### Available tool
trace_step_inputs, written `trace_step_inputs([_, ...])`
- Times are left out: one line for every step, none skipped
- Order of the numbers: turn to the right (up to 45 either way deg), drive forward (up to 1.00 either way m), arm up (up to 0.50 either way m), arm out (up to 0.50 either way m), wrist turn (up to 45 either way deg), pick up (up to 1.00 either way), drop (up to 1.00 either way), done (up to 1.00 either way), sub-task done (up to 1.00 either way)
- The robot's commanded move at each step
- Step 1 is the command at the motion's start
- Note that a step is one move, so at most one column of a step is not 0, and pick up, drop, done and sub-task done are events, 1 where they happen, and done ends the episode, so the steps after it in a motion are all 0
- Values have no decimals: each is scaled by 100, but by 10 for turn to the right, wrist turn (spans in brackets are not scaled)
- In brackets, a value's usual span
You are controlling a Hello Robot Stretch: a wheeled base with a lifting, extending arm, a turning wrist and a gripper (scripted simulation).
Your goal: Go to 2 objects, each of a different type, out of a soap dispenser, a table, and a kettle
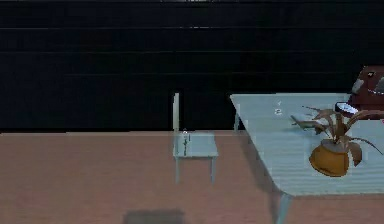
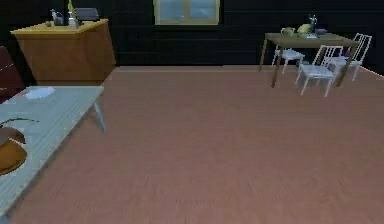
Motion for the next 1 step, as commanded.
trace_step_inputs([-90,0,0,0,0,0,0,0,0])
